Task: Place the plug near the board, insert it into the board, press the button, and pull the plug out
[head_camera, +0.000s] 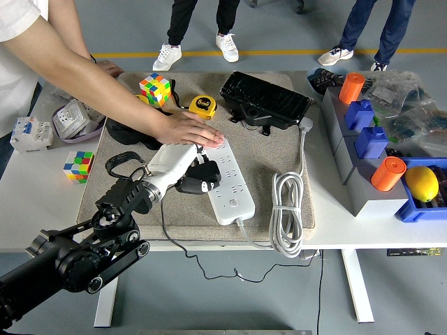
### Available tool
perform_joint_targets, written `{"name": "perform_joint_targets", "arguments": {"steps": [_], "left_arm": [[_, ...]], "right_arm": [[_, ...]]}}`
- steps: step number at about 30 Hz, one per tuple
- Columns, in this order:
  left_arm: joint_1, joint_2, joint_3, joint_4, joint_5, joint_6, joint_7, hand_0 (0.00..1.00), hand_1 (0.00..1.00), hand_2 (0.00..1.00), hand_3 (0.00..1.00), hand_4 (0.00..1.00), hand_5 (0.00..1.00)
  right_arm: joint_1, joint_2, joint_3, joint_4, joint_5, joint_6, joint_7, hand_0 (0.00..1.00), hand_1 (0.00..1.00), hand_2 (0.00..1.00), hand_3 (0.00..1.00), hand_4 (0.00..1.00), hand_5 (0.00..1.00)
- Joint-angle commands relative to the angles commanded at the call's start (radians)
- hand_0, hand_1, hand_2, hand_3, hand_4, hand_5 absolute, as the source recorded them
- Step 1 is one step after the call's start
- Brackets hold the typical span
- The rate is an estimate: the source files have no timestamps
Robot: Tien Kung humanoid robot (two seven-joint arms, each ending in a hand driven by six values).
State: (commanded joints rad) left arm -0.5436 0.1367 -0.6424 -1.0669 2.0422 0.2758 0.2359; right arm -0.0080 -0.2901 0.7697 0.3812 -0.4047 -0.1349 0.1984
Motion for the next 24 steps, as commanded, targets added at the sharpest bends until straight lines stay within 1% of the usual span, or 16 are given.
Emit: {"name": "perform_joint_targets", "arguments": {"steps": [1,3,5,6,7,10,12,13,16,18,23,24], "left_arm": [[-0.001,0.000,0.002,0.002,0.004,0.003,-0.003,0.254,0.413,0.429,0.542,0.798,0.143],[-0.002,0.000,0.005,0.003,0.008,0.013,-0.009,0.254,0.413,0.429,0.542,0.798,0.143],[-0.002,0.000,0.008,0.005,0.016,0.032,-0.022,0.254,0.413,0.429,0.542,0.798,0.143],[-0.002,0.000,0.010,0.005,0.018,0.041,-0.028,0.221,0.360,0.328,0.529,0.764,0.079],[-0.003,0.000,0.013,0.006,0.018,0.059,-0.039,0.221,0.360,0.328,0.529,0.764,0.079],[-0.001,0.000,0.017,0.008,0.014,0.078,-0.051,0.221,0.360,0.328,0.529,0.764,0.079],[0.001,0.001,0.018,0.009,0.007,0.093,-0.070,0.221,0.360,0.328,0.529,0.764,0.079],[0.002,0.002,0.018,0.008,0.000,0.101,-0.081,0.221,0.358,0.316,0.526,0.750,0.047],[0.006,0.004,0.015,0.004,-0.014,0.124,-0.112,0.221,0.358,0.316,0.526,0.750,0.047],[0.008,0.005,0.009,-0.002,-0.020,0.133,-0.130,0.221,0.358,0.316,0.526,0.750,0.047],[0.014,0.013,-0.010,-0.023,-0.025,0.144,-0.152,0.218,0.350,0.311,0.523,0.741,0.037],[0.016,0.017,-0.019,-0.027,-0.021,0.145,-0.154,0.215,0.345,0.317,0.525,0.752,0.035]], "right_arm": [[0.000,0.000,0.001,0.000,0.000,0.000,0.000,0.601,0.588,0.542,0.544,0.800,0.233],[0.000,0.000,0.002,0.000,0.000,0.000,0.000,0.601,0.588,0.542,0.544,0.800,0.233],[0.000,0.000,0.003,0.000,0.000,0.000,0.000,0.601,0.588,0.542,0.544,0.800,0.233],[0.000,0.000,0.003,0.000,0.000,0.000,0.000,0.601,0.586,0.542,0.544,0.801,0.233],[0.000,0.000,0.004,0.000,0.000,0.000,0.000,0.601,0.586,0.542,0.544,0.801,0.233],[0.000,0.001,0.003,-0.001,0.000,0.000,0.000,0.601,0.586,0.542,0.544,0.801,0.233],[0.000,0.001,0.002,-0.001,0.001,0.000,0.000,0.601,0.586,0.542,0.544,0.801,0.233],[0.000,0.001,0.003,0.000,0.001,0.000,0.000,0.602,0.587,0.542,0.545,0.801,0.231],[0.000,0.002,0.001,-0.001,0.001,0.000,0.000,0.602,0.587,0.542,0.545,0.801,0.231],[-0.001,0.002,0.000,-0.001,0.002,0.000,0.000,0.602,0.587,0.542,0.545,0.801,0.231],[0.000,0.002,0.001,-0.001,0.001,0.000,0.000,0.602,0.588,0.541,0.545,0.802,0.225],[0.000,0.002,0.002,-0.001,0.001,0.000,0.000,0.602,0.588,0.541,0.544,0.803,0.222]]}}
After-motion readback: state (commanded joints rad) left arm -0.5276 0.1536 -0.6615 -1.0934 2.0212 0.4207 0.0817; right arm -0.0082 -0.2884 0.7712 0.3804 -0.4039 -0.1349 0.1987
